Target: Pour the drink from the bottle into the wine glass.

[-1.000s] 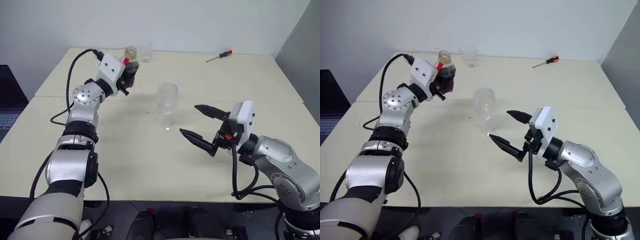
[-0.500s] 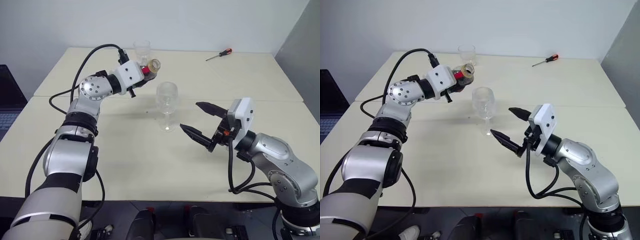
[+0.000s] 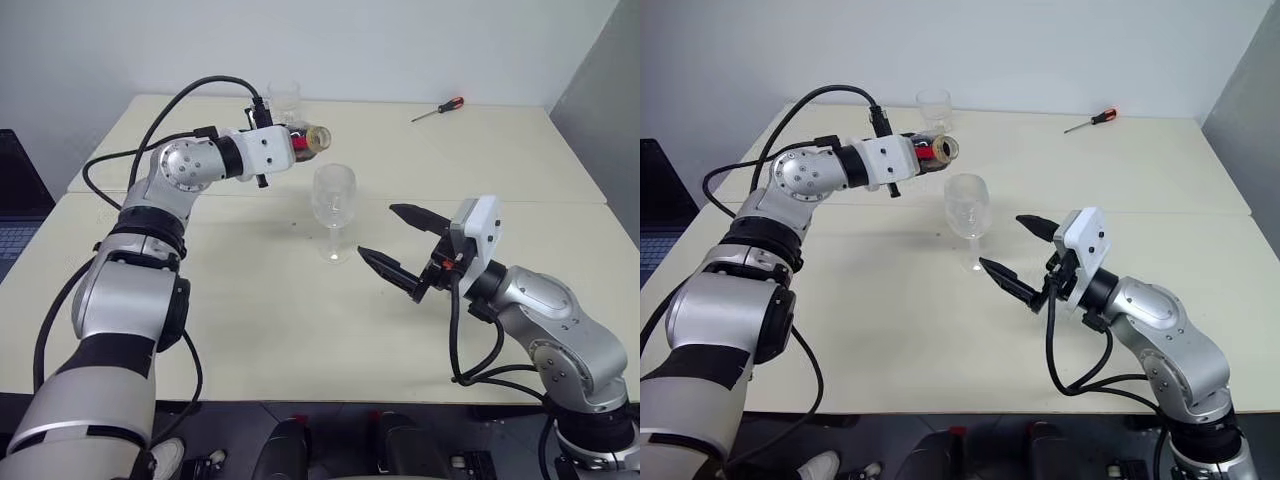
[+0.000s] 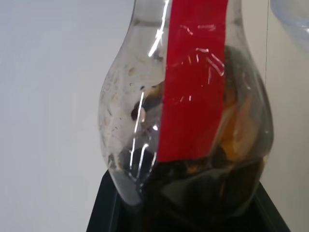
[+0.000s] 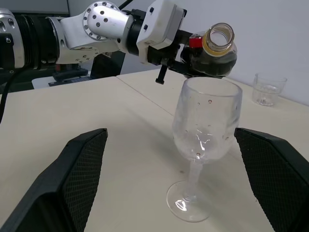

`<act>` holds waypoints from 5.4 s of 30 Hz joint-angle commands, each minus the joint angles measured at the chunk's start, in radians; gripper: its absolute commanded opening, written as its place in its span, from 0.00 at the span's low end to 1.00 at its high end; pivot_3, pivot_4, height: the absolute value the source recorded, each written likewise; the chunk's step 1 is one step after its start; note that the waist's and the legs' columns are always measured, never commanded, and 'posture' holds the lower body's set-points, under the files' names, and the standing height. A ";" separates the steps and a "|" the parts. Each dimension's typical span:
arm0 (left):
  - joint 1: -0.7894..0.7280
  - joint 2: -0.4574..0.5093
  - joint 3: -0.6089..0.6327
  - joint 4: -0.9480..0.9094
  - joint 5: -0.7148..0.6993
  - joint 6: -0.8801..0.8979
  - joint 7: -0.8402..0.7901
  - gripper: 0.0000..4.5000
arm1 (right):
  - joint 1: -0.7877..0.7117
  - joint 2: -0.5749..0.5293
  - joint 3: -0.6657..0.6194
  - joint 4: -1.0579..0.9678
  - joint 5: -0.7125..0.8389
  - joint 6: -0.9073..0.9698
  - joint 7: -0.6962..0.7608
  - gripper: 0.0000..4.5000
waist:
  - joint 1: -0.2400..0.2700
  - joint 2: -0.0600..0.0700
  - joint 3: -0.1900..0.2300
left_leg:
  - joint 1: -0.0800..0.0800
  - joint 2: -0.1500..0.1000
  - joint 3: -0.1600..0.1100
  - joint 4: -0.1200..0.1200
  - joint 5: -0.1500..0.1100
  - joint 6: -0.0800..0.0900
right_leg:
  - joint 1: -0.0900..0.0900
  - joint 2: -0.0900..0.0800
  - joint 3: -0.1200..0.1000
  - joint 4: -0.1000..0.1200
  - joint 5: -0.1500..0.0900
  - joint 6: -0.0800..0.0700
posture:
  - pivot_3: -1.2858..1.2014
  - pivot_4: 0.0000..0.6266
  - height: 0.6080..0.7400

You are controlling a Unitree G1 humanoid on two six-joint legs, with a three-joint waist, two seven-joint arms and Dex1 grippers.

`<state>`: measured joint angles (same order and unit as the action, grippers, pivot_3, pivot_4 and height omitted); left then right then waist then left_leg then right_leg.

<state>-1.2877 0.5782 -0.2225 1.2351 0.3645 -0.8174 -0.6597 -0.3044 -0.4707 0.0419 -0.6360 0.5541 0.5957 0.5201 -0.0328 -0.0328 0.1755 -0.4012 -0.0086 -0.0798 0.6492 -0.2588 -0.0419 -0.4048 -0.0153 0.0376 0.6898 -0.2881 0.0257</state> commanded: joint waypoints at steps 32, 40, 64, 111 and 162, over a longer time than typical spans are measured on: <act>-0.183 0.089 -0.159 0.047 0.245 -0.130 0.268 0.25 | -0.009 0.029 -0.004 -0.009 -0.037 -0.025 -0.009 1.00 | 0.000 0.000 0.000 | 0.000 0.000 0.001 0.001 0.000 0.000 | 0.000 0.000 0.000 0.001 0.000 0.000 | 0.52 0.24 1.00; -0.200 0.088 -0.158 0.054 0.254 -0.143 0.267 0.25 | -0.005 0.039 -0.004 -0.004 -0.051 -0.029 -0.005 1.00 | 0.000 0.000 0.000 | 0.000 0.000 0.001 0.001 0.000 0.000 | 0.000 0.000 0.000 0.001 0.000 0.000 | 0.52 0.24 1.00; -0.230 0.088 -0.179 0.063 0.276 -0.150 0.269 0.25 | 0.002 0.053 0.005 -0.002 -0.066 -0.042 -0.004 1.00 | 0.000 0.000 0.000 | -0.001 0.000 0.001 0.007 0.000 0.000 | -0.001 0.001 0.000 0.006 0.000 0.000 | 0.52 0.24 1.00; -0.276 0.109 -0.220 0.074 0.324 -0.150 0.302 0.25 | -0.003 0.058 0.017 0.017 -0.066 -0.061 0.002 1.00 | 0.000 0.000 0.000 | -0.002 0.000 0.001 0.011 0.000 0.000 | -0.001 0.001 0.000 0.007 0.000 0.001 | 0.52 0.24 1.00; -0.309 0.130 -0.266 0.076 0.381 -0.165 0.350 0.25 | -0.004 0.058 0.025 0.021 -0.064 -0.063 0.014 1.00 | 0.000 0.000 0.000 | -0.002 0.000 0.001 0.011 0.000 0.000 | -0.001 0.001 0.000 0.007 0.000 0.001 | 0.52 0.24 1.00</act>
<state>-1.5385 0.6849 -0.4936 1.3155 0.7482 -0.9727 -0.3355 -0.2957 -0.4161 0.0692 -0.5913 0.4903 0.5550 0.5301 -0.0331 -0.0328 0.1755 -0.4034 -0.0089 -0.0792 0.6601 -0.2591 -0.0417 -0.4055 -0.0147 0.0372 0.6972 -0.2886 0.0263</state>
